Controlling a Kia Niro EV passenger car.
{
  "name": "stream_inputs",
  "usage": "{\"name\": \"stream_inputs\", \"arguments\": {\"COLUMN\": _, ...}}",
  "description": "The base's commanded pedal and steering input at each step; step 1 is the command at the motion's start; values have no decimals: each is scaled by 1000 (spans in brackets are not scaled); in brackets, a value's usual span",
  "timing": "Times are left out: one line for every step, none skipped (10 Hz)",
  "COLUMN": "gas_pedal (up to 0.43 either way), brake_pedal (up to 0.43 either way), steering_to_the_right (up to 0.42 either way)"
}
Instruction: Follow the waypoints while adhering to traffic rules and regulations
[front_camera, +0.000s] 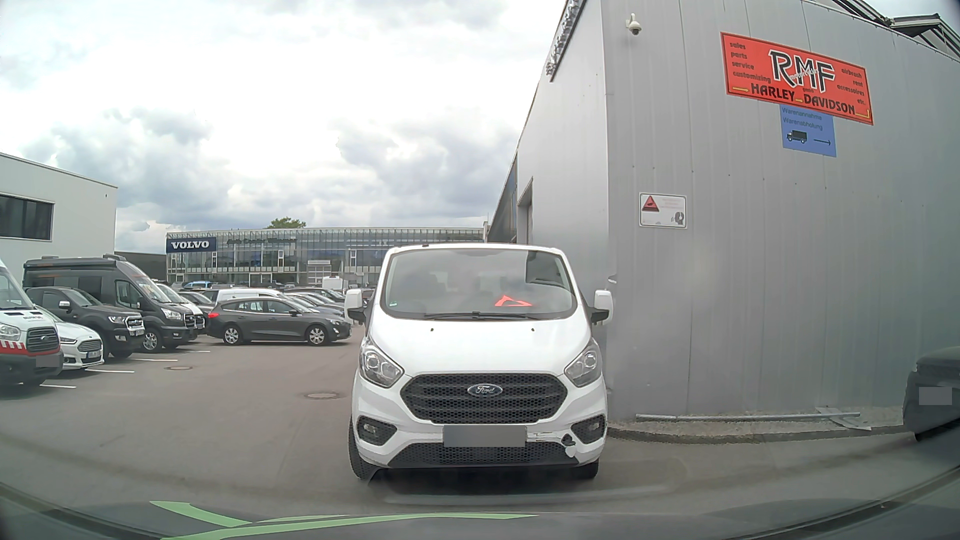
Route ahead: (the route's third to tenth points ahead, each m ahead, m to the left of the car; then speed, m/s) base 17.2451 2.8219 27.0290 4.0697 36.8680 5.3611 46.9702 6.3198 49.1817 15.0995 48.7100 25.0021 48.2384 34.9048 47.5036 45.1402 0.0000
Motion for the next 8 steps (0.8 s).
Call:
{"name": "stream_inputs", "arguments": {"gas_pedal": 0, "brake_pedal": 463, "steering_to_the_right": -462}}
{"name": "stream_inputs", "arguments": {"gas_pedal": 0, "brake_pedal": 463, "steering_to_the_right": -462}}
{"name": "stream_inputs", "arguments": {"gas_pedal": 0, "brake_pedal": 470, "steering_to_the_right": -462}}
{"name": "stream_inputs", "arguments": {"gas_pedal": 0, "brake_pedal": 470, "steering_to_the_right": -463}}
{"name": "stream_inputs", "arguments": {"gas_pedal": 0, "brake_pedal": 470, "steering_to_the_right": -463}}
{"name": "stream_inputs", "arguments": {"gas_pedal": 0, "brake_pedal": 470, "steering_to_the_right": -462}}
{"name": "stream_inputs", "arguments": {"gas_pedal": 0, "brake_pedal": 463, "steering_to_the_right": -463}}
{"name": "stream_inputs", "arguments": {"gas_pedal": 0, "brake_pedal": 463, "steering_to_the_right": -463}}
